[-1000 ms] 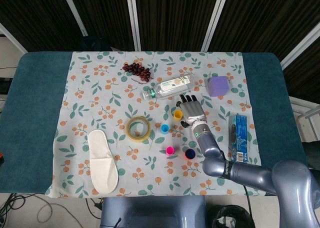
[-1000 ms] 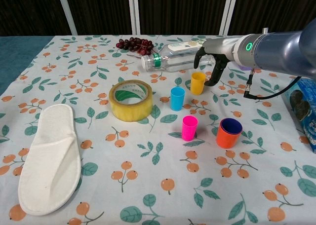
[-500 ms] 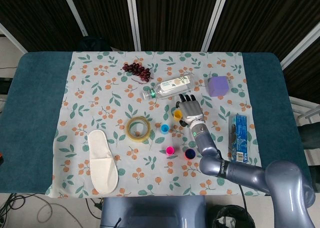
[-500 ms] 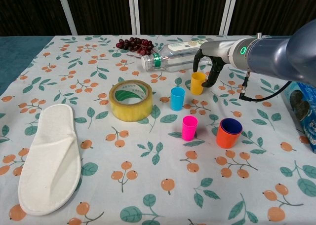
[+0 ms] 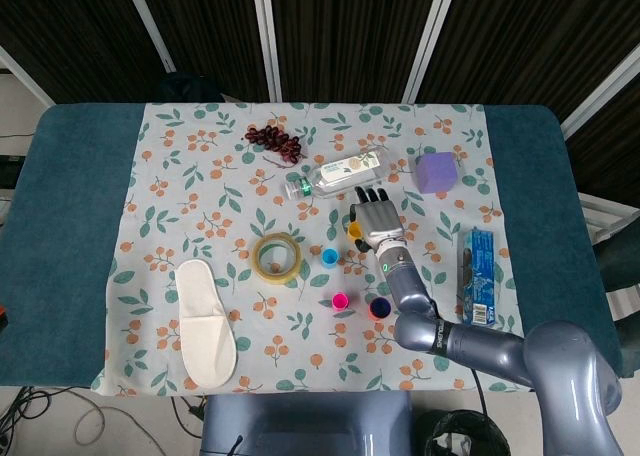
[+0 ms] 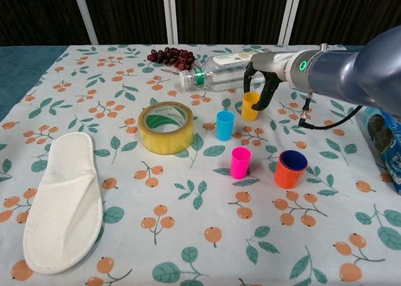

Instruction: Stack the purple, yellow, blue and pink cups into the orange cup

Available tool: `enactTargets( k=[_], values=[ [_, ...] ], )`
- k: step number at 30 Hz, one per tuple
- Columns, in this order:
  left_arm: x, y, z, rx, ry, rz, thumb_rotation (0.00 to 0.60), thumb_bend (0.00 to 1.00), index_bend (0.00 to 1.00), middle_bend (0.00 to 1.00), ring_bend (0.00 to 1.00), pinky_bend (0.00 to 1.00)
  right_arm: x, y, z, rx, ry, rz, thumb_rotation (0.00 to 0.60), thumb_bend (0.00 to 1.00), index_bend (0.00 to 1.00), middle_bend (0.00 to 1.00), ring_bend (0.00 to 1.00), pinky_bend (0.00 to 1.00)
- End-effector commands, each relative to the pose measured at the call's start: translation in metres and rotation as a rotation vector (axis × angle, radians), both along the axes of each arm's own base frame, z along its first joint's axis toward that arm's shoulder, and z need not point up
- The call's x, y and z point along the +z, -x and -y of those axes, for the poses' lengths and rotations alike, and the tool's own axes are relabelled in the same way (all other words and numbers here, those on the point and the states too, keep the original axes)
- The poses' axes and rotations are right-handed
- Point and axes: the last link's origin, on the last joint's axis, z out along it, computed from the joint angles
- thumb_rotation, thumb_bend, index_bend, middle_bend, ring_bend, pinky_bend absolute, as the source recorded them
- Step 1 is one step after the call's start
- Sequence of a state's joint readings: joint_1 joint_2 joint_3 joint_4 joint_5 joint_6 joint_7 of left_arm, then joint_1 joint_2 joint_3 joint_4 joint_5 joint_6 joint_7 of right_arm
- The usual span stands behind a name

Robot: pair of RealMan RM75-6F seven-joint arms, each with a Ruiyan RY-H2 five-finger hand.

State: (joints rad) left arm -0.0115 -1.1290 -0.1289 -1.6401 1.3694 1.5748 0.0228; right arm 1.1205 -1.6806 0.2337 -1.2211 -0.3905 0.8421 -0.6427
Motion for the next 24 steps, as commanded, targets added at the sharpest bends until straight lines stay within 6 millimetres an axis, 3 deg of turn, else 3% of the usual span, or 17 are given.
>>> enactTargets(
  k=[1, 9, 14, 18, 24],
  values=[
    [0.0, 0.0, 0.0, 0.0, 0.002, 0.0, 0.6, 0.8, 0.18, 0.02, 0.0, 0.0, 0.0, -0.001, 0.0, -0.001, 0.002, 0.004, 0.6, 0.39, 0.44, 0.0, 0.0, 0.02],
    [0.0, 0.0, 0.0, -0.002, 0.0, 0.004, 0.6, 0.8, 0.18, 0.02, 0.0, 0.0, 0.007, -0.005, -0.001, 0.01, 0.02, 0.025, 0.6, 0.39, 0.46, 0.0, 0.0, 0.03],
    [0.0, -0.001, 0.0, -0.007, 0.0, 0.004, 0.6, 0.8, 0.18, 0.02, 0.0, 0.0, 0.027, -0.01, -0.008, 0.03, 0.025, 0.044, 0.6, 0.39, 0.46, 0.0, 0.0, 0.03],
    [0.001, -0.001, 0.0, -0.007, -0.005, 0.011, 0.6, 0.8, 0.18, 0.02, 0.0, 0.0, 0.054, -0.01, -0.027, 0.054, 0.01, 0.039, 0.6, 0.39, 0.46, 0.0, 0.0, 0.03],
    [0.0, -0.002, 0.0, -0.015, -0.002, 0.012, 0.6, 0.8, 0.18, 0.02, 0.0, 0.0, 0.094, -0.003, -0.075, 0.071, -0.009, 0.024, 0.6, 0.39, 0.46, 0.0, 0.0, 0.04]
  ],
)
